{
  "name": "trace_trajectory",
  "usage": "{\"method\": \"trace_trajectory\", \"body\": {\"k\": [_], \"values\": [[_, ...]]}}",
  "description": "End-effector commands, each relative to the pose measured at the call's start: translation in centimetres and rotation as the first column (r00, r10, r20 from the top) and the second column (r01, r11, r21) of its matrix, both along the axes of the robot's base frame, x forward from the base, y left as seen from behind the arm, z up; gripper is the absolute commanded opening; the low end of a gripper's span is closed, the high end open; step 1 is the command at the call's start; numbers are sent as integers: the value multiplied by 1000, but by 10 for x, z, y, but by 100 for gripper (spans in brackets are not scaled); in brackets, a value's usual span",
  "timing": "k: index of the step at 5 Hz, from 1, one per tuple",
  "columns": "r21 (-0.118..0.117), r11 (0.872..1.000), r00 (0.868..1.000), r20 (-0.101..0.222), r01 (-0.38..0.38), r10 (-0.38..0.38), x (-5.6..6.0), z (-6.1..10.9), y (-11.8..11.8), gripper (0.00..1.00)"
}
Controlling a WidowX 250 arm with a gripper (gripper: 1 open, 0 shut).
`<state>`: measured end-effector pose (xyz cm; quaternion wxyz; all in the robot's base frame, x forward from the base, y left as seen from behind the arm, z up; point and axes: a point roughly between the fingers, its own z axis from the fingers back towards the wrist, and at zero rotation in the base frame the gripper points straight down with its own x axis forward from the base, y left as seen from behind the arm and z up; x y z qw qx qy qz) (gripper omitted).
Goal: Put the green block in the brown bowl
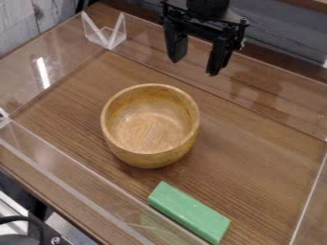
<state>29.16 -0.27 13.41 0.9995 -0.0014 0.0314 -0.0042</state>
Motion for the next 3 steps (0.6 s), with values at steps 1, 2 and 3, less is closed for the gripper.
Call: {"method": "trace_trajectory", "body": {"k": [1, 2, 3], "values": [[0, 999, 999, -17, -44, 44, -7, -5, -4, 100], [-5, 983, 983, 8, -186, 186, -31, -4, -21, 100], [-6, 955, 955, 5, -297, 297, -48, -5, -33, 100]]}}
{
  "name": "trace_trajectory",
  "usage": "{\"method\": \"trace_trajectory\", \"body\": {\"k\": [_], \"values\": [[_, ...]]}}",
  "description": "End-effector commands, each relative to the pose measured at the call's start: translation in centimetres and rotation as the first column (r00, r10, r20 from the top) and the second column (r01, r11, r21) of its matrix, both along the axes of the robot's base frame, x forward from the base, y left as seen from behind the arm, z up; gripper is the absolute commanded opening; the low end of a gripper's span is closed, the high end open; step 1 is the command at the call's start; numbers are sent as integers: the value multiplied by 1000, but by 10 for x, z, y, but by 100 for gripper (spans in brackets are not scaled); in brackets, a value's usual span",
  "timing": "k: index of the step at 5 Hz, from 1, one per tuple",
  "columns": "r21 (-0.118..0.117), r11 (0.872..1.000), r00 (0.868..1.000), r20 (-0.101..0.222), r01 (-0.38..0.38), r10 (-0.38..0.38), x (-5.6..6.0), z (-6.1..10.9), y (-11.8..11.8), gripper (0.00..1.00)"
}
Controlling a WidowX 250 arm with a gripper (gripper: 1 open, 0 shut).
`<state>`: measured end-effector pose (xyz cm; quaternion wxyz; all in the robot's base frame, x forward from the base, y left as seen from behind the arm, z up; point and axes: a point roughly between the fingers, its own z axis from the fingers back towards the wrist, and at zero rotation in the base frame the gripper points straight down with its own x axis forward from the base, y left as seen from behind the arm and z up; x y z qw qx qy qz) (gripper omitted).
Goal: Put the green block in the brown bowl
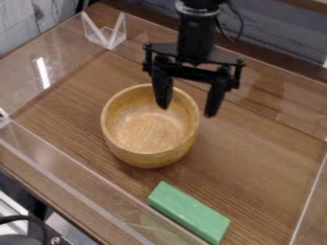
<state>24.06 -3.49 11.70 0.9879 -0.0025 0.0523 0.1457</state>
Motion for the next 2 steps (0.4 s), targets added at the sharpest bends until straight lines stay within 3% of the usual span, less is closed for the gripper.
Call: {"method": "trace_trajectory", "body": {"k": [1, 2], "values": [[-8, 992, 991, 53, -123, 123, -15, 12, -15, 100], [-13, 962, 960, 67, -271, 272, -35, 12, -31, 100]]}}
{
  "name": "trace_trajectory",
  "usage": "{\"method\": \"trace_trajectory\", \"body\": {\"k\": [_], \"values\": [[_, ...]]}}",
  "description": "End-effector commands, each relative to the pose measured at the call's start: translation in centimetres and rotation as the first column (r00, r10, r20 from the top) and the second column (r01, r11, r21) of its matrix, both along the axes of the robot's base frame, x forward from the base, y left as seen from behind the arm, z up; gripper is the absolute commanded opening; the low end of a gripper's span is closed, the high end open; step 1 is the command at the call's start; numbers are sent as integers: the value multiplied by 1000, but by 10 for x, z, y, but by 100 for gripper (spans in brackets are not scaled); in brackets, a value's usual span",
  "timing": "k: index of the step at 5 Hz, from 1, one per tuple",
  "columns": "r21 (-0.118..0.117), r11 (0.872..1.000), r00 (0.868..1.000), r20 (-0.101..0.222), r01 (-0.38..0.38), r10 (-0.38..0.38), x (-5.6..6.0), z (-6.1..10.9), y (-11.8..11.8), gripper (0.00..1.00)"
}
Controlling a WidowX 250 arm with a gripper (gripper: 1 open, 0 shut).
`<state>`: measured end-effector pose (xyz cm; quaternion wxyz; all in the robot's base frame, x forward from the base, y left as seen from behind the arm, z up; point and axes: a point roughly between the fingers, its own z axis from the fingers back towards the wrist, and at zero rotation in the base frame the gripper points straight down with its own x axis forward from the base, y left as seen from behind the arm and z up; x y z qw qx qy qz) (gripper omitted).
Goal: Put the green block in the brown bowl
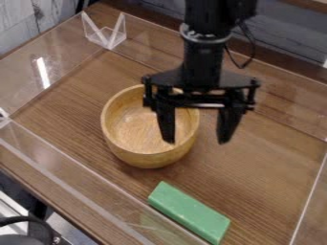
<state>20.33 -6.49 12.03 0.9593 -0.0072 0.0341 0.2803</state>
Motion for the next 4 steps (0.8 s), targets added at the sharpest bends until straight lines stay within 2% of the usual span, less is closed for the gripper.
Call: {"method": "trace_trajectory", "body": {"k": [1, 2, 3, 4], "values": [[-34, 985, 984, 55, -170, 171, -15, 3, -16, 100], [-71, 956, 955, 59, -286, 290, -26, -12, -23, 100], [-102, 931, 932, 54, -351, 358, -26, -27, -26, 100], [-121, 906, 910, 43, -406, 413, -26, -37, -27, 100]]}}
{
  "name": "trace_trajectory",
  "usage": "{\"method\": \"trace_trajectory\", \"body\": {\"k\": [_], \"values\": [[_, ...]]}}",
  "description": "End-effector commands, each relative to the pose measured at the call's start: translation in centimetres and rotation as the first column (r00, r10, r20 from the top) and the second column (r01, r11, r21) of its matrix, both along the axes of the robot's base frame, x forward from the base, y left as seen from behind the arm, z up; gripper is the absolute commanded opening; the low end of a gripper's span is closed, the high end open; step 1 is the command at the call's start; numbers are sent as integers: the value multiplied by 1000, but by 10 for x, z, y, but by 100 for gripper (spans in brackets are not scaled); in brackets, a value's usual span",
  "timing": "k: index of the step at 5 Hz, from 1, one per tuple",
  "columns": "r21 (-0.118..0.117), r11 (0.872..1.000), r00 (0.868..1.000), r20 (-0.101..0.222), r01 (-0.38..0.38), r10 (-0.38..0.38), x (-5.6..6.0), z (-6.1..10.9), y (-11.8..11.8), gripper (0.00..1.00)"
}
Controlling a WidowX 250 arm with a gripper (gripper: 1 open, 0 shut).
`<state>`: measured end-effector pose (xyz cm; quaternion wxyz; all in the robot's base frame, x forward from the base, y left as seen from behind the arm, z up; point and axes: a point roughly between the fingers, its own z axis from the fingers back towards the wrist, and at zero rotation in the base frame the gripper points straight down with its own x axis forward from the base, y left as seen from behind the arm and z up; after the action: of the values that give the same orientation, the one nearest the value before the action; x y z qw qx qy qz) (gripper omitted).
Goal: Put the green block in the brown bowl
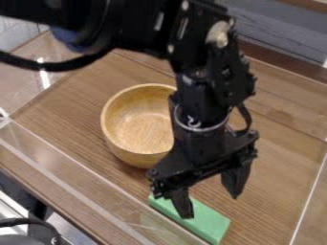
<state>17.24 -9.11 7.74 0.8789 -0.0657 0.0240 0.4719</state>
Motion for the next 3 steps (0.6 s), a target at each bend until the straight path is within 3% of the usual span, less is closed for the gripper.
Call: {"method": "trace_trajectory", "body": {"k": [1, 3], "values": [[-19, 998, 998, 24, -52, 53, 6, -1, -1, 100], [-25, 994, 994, 24, -110, 111, 6, -13, -2, 100]]}}
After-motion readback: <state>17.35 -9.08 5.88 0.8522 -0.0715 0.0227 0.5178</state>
